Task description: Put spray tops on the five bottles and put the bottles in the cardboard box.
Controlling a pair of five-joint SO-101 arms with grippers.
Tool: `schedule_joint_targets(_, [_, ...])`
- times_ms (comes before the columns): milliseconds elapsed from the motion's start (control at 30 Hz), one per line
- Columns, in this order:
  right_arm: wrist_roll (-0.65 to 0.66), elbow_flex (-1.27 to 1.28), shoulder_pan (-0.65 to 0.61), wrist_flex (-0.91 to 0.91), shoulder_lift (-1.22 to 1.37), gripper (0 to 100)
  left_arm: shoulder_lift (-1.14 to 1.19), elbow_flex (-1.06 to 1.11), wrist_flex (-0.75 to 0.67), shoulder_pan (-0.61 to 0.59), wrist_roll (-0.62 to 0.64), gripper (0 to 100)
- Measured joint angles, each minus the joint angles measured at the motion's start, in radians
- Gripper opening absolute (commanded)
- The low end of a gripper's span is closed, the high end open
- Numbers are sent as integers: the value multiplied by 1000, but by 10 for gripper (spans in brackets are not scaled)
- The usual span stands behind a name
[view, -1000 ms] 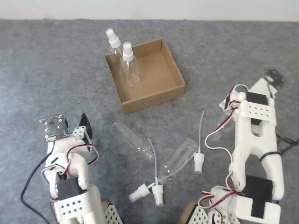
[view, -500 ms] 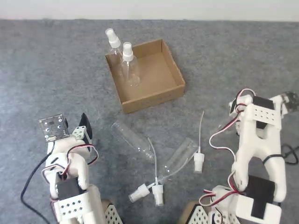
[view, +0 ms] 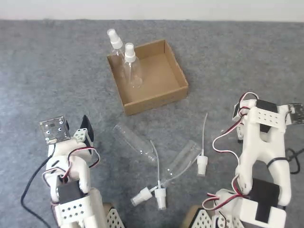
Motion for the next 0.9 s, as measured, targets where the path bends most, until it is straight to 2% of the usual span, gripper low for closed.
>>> schedule_joint_targets(500, [-2,0,0,5,-18,239,0,0,0,0,0,192])
schedule_joint_targets(633, [0,-44,-11,91,-18,241,0,0,0,0,0,192])
schedule_joint_targets(800, [20,-196,-35,284,-21,239,0,0,0,0,0,192])
schedule_joint_targets(900, [101,-272,-37,365,-21,239,0,0,0,0,0,192])
